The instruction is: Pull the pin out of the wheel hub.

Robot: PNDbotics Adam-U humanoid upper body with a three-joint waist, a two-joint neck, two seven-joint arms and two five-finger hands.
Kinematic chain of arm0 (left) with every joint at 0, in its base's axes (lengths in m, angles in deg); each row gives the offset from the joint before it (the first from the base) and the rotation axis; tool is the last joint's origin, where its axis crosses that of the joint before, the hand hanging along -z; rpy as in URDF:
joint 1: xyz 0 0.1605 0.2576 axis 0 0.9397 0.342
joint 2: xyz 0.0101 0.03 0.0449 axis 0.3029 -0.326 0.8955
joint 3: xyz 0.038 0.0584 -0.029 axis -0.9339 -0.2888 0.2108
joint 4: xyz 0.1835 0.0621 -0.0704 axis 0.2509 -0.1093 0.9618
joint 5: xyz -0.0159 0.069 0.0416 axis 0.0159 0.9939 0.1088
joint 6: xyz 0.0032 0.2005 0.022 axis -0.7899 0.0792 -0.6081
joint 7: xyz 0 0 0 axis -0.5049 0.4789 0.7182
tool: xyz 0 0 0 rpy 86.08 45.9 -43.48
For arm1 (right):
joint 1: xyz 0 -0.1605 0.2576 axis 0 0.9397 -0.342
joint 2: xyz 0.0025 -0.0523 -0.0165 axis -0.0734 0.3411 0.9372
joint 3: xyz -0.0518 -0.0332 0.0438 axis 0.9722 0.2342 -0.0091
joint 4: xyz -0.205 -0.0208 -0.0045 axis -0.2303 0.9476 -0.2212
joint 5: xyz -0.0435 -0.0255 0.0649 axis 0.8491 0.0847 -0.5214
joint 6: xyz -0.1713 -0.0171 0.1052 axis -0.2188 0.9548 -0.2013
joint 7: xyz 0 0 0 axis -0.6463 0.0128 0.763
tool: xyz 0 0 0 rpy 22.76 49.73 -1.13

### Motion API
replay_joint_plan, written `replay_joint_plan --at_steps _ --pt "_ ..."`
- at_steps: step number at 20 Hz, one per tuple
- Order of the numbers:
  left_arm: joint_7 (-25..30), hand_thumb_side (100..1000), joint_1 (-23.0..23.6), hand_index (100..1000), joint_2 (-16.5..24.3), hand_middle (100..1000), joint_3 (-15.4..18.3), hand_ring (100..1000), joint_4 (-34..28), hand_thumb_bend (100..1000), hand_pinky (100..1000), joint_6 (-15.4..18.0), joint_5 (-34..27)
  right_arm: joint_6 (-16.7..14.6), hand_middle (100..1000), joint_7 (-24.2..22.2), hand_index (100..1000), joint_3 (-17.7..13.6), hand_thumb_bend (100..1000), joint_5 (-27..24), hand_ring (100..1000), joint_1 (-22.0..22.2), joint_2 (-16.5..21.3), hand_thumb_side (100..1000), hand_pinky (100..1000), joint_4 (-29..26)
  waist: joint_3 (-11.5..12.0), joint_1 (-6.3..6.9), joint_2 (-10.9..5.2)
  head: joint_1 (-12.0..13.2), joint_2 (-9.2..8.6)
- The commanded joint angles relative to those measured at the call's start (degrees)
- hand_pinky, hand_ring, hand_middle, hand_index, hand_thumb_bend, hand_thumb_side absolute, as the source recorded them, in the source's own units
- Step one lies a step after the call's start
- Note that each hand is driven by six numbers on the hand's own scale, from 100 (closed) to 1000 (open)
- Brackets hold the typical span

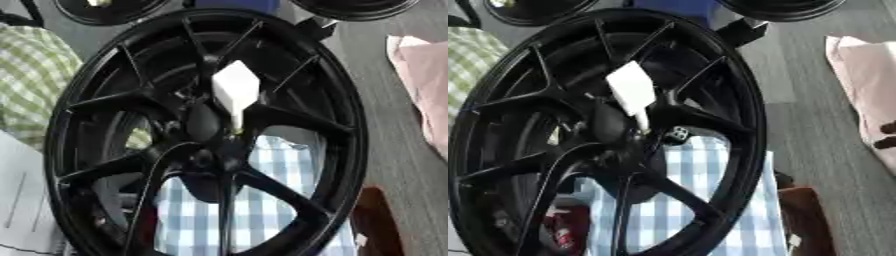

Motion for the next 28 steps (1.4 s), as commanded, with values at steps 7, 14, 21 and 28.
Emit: replay_joint_plan --at_steps 7,14,21,28 --pt "-10.33 100 17.67 366 0.33 299 9.72 396 2.67 192 695 0.39 -2.30 -0.45 570 0.65 561 -1.03 100 -0.26 542 -0.30 0.21 669 772 -1.06 0.45 -1.60 -6.21 -0.79 -1.25" --pt "-6.05 359 26.28 848 -4.09 739 12.55 743 2.92 550 884 -2.57 6.29 -0.57 569 0.85 560 -1.22 100 -0.31 541 -0.45 -0.12 668 772 -1.06 0.52 -1.85 -5.98 -0.80 -1.51" --pt "1.97 640 27.62 863 -6.50 757 14.87 756 3.05 870 899 -2.24 11.14 -0.59 569 0.91 560 -1.31 100 -0.36 541 -0.51 -0.14 668 772 -1.06 0.44 -1.96 -6.08 -0.87 -1.20" --pt "-9.73 631 26.40 705 -8.73 580 16.05 579 -0.79 355 823 -3.26 -0.01 -0.65 569 0.94 559 -1.33 100 -0.50 541 -0.47 -0.11 667 772 -1.06 0.29 -2.10 -6.29 -1.19 -1.22"
